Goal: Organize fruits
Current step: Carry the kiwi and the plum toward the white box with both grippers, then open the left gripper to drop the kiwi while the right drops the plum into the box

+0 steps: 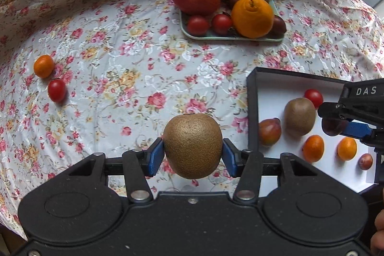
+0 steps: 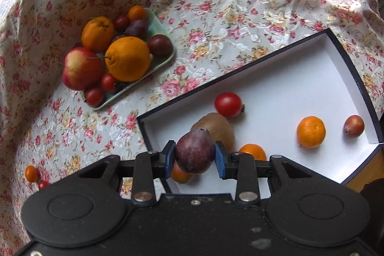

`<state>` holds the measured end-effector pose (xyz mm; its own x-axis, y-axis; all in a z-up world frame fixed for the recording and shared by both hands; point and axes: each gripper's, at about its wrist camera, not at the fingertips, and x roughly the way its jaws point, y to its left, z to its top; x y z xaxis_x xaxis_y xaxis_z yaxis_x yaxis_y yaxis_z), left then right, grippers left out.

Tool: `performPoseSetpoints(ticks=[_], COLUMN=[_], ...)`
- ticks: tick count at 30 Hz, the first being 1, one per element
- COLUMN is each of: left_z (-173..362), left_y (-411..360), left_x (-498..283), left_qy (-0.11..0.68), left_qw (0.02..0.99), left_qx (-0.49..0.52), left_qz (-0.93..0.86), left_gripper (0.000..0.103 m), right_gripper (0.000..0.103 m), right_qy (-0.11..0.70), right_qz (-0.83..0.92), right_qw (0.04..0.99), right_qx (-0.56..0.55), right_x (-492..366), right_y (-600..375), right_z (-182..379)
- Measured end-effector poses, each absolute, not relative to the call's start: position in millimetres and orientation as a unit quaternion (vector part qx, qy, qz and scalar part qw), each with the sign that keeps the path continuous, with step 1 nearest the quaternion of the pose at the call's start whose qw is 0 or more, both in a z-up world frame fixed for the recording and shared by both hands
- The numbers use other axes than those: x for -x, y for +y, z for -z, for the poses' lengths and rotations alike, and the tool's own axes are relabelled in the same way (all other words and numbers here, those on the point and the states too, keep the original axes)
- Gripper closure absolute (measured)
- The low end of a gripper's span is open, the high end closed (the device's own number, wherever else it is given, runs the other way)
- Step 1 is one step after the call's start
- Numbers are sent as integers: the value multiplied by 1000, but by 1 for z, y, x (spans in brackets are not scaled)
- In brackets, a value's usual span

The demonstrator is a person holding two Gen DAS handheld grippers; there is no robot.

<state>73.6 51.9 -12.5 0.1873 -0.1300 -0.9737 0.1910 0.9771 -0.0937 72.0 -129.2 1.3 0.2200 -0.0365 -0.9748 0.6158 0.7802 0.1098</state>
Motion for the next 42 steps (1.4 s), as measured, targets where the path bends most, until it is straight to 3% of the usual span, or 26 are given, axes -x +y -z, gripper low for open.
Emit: performPoseSetpoints(ticks=[18, 42], left_z=[29, 27], left_y=[-71, -90], left_x=[-30, -17], left_qy=[637, 627], left_qw=[740, 742], left_qx=[-106, -121], left_qz=[187, 204], left_gripper=[46, 44], right_gripper=[68, 67], right_qy=[558, 535], right_qz=[336, 317], right_qw=[695, 744], right_qx=[-304, -243], right_x=[6, 7], right_y=[-280, -283], right_z=[8, -17])
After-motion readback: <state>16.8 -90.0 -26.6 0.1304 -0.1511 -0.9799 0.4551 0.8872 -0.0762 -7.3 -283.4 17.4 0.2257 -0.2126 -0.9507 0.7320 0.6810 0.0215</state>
